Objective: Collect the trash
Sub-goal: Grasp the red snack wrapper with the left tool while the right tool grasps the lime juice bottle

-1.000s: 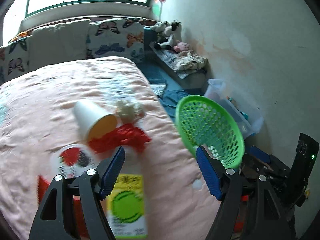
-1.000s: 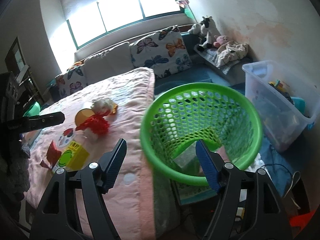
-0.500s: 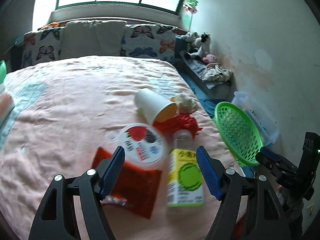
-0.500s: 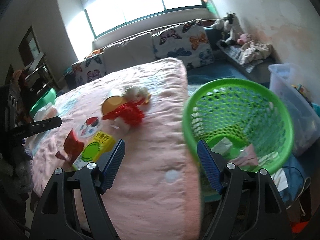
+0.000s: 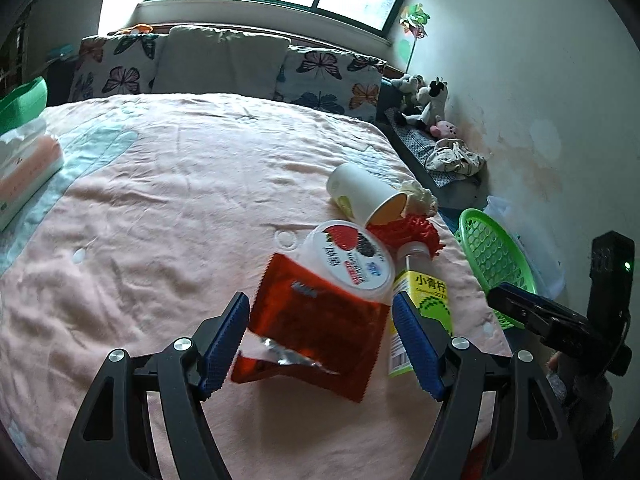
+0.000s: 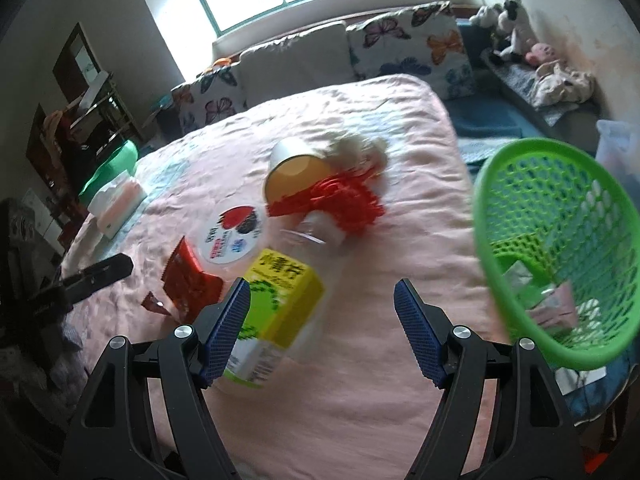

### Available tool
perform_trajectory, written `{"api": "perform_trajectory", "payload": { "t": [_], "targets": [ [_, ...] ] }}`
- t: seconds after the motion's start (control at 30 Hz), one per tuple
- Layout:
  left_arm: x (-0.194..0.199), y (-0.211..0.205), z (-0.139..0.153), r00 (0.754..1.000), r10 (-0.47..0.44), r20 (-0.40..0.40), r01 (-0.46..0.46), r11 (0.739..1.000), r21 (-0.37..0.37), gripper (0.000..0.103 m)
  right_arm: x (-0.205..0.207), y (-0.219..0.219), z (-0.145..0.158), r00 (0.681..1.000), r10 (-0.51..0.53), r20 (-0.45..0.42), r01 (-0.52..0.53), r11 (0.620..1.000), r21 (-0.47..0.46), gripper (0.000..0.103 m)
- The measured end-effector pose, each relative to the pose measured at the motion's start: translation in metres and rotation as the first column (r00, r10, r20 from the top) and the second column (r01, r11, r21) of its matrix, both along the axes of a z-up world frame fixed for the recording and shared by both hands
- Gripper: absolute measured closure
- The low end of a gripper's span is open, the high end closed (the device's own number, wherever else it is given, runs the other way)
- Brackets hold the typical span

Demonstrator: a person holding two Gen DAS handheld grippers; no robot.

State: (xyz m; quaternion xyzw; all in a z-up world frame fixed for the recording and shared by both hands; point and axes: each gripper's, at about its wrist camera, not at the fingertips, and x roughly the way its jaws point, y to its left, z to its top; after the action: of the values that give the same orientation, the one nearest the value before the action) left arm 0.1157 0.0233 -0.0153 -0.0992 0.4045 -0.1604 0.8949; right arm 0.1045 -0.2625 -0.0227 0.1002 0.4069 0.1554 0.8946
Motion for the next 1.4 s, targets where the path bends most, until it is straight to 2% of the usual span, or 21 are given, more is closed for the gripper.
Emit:
{"api": "perform_trajectory", "payload": {
  "t": [0.33,0.93,1.13,1.27,1.4],
  "targets": [
    [-0.003,0.021,-0.006,1.000,0.015,0.001,-0.015,1.000,-0.026,0.032,0.040,0.032,-0.014,0.987,-0.014,-0.160,0.016,1.000,0.012,0.031],
    [-0.002,0.041,-0.018,1.000,0.015,-0.023,-0.016,0.998,-0.064,0.032,0.074,0.052,-0.038,0.935,-0.092,-0.343,0.076,0.995,-0.059,0.035],
    [-0.001,0.041,-0.022,0.999,0.005,-0.035,-0.008,0.998,-0.070,0.032,0.073,0.049,-0.032,0.925,-0.112,-0.362,0.068,0.989,-0.133,0.035],
    [0.000,0.038,-0.025,0.999,-0.010,-0.040,0.008,0.998,-0.060,0.032,0.075,0.047,-0.034,0.918,-0.116,-0.379,0.069,0.988,-0.135,0.035],
    [0.003,0.034,-0.028,0.998,-0.045,-0.039,0.044,0.999,-0.024,0.032,0.081,0.054,-0.039,0.919,-0.118,-0.375,0.061,0.985,-0.160,0.039]
  ]
}}
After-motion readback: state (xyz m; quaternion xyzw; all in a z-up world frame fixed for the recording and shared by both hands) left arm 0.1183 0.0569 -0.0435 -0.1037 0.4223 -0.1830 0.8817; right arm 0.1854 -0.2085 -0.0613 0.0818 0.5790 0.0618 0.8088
